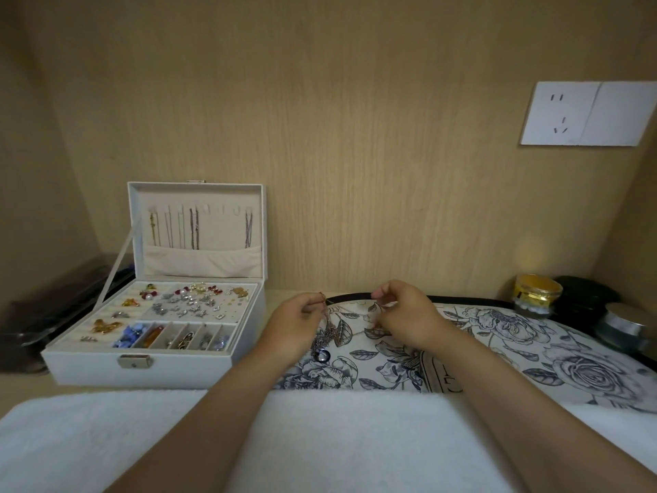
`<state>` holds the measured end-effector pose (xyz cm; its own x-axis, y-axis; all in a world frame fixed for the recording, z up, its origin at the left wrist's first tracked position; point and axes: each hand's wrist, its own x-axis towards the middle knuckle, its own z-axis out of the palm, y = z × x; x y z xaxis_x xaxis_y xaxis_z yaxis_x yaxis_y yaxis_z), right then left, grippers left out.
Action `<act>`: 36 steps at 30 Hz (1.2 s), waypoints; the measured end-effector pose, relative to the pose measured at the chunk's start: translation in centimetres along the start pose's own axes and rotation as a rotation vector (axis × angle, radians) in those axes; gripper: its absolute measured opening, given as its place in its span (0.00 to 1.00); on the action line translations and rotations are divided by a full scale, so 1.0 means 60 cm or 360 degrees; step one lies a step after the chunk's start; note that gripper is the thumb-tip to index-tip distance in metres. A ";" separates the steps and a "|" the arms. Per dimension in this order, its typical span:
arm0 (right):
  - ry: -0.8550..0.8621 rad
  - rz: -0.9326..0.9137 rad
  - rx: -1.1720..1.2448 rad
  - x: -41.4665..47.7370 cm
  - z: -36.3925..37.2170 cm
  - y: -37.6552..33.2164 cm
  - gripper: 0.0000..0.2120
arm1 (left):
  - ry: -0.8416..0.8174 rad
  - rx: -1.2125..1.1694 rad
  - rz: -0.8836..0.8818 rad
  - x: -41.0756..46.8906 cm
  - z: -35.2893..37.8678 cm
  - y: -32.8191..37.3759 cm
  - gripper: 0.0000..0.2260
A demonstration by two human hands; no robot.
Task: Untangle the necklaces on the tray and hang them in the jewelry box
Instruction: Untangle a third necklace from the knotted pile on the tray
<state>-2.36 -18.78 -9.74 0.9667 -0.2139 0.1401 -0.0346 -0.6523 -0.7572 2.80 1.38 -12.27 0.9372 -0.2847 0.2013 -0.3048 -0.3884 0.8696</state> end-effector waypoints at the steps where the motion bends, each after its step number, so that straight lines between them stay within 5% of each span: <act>1: -0.0033 -0.0038 0.0009 -0.001 0.005 -0.003 0.17 | 0.0020 0.0127 0.0040 0.001 -0.001 -0.005 0.16; 6: -0.0035 -0.0380 -0.0299 -0.019 0.025 -0.021 0.19 | 0.0170 0.0611 0.0201 -0.001 -0.004 -0.006 0.10; 13: -0.0364 -0.0635 -0.0562 -0.028 0.053 -0.024 0.19 | 0.0264 0.0815 0.0242 -0.014 -0.013 0.006 0.02; 17: -0.0309 -0.0553 -0.0483 -0.026 0.055 -0.013 0.15 | 0.0074 0.0966 0.0253 -0.020 -0.006 0.015 0.05; 29: -0.0017 -0.0431 -0.0745 -0.036 0.055 -0.007 0.10 | 0.0175 0.1255 0.0462 -0.020 0.008 0.011 0.10; 33: 0.0062 -0.0497 -0.0513 -0.038 0.053 -0.006 0.13 | 0.0187 0.1039 0.0459 -0.019 0.007 0.005 0.11; 36: 0.0052 -0.0420 -0.0023 -0.045 0.049 -0.015 0.11 | 0.0118 0.0530 0.0414 -0.024 0.006 0.012 0.09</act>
<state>-4.19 -15.46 -11.32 0.9341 -0.0579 0.3523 0.2141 -0.6987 -0.6826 1.15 1.17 -12.08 0.8278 -0.3513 0.4374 -0.5594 -0.5769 0.5952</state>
